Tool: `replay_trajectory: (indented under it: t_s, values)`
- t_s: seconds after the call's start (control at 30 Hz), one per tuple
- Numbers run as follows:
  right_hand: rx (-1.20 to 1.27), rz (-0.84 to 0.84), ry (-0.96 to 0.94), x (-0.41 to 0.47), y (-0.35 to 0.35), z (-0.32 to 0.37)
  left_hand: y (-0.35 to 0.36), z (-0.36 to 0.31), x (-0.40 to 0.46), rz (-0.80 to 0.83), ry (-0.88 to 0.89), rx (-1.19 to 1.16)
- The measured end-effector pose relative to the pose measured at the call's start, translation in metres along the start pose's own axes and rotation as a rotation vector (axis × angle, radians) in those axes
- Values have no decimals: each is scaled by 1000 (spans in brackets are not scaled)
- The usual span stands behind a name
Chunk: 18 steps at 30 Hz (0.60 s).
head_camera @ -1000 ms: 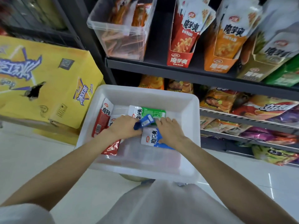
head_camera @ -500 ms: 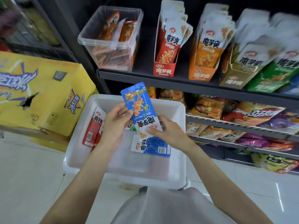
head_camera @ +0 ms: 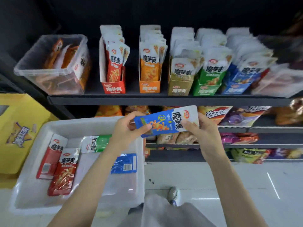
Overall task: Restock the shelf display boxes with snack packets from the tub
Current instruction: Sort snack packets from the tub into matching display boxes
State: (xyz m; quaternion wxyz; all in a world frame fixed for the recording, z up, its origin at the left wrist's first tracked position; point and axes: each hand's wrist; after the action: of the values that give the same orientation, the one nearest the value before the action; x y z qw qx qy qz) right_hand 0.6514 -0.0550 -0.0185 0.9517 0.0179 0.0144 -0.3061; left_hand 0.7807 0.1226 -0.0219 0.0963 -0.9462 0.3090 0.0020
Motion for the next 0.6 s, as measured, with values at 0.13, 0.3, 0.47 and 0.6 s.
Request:
replay_trajectory:
  t_s: [0.13, 0.3, 0.47, 0.6]
  values:
    - [-3, -129, -12, -3, -55, 10, 68, -9, 20, 133, 84, 112]
    - [-162, -416, -238, -5, -136, 26, 144, -47, 51, -90, 509, 326]
    - [-373, -600, -483, 15, -195, 46, 200, -80, 91, -140, 874, 631]
    - [-518, -568, -581, 51, -220, 65, 206, -129, 138, -169, 913, 797]
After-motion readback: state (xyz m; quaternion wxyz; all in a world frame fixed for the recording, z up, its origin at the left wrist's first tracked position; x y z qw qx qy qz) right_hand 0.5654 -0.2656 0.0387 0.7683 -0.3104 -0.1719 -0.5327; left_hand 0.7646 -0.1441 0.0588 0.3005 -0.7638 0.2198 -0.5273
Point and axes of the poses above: each hand's wrist, its own x-axis towards the middle knuckle, its own y-axis out of the palm, z = x × y, and after that the axes turned 3 degrees about -y, right-handed
